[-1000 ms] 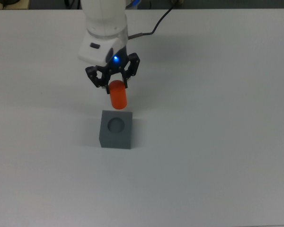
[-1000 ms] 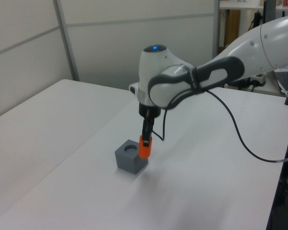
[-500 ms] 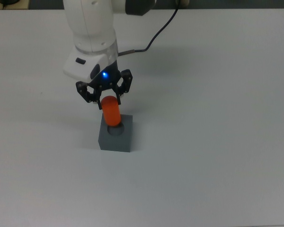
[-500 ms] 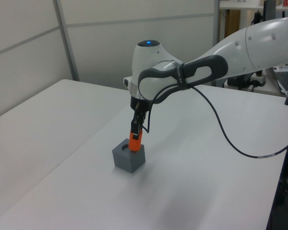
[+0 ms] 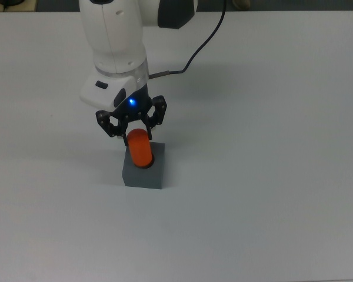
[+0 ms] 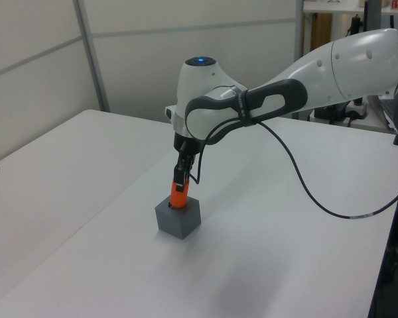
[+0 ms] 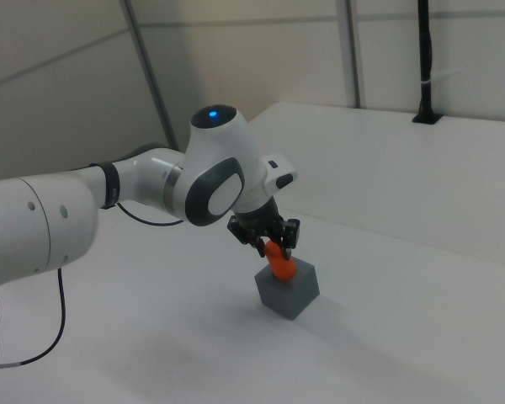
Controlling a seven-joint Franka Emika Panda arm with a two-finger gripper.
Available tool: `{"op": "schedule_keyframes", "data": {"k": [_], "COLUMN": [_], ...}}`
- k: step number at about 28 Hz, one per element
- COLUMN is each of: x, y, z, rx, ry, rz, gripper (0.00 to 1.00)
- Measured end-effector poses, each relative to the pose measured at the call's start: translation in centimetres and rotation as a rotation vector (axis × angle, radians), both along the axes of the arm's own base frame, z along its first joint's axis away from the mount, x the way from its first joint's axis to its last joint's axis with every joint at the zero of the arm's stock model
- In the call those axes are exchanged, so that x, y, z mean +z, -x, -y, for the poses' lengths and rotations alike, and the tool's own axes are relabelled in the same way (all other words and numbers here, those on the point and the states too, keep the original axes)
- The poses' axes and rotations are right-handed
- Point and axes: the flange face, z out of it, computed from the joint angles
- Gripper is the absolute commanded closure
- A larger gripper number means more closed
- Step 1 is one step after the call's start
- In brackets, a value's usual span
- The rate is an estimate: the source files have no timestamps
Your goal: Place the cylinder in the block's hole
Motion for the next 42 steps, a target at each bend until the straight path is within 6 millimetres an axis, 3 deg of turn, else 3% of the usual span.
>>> {"op": "schedule_keyframes", "data": {"k": [4,6,7,9,17,21,25,29,36,42], "x": [-0.9,-1.3,-1.3,-1.3,0.7,4.5,9.1,11.5,11.3,11.1], "y": [-0.3,-0.4,-0.5,-0.5,-0.2,1.3,3.8,5.7,6.5,6.5], "z": [-0.2,-0.3,-0.4,-0.4,-0.1,1.1,3.7,5.9,9.2,9.8], "rx": [0.000,0.001,0.001,0.001,0.000,-0.009,-0.042,-0.067,-0.121,-0.131], "ry": [-0.002,-0.002,-0.002,-0.002,-0.001,0.002,0.025,0.093,0.118,0.119], "rz": [0.000,-0.001,0.002,0.003,-0.028,-0.124,-0.194,-0.223,-0.254,-0.260], "gripper": [0.82,0.70,0.52,0.00,0.00,0.00,0.00,0.00,0.00,0.00]}}
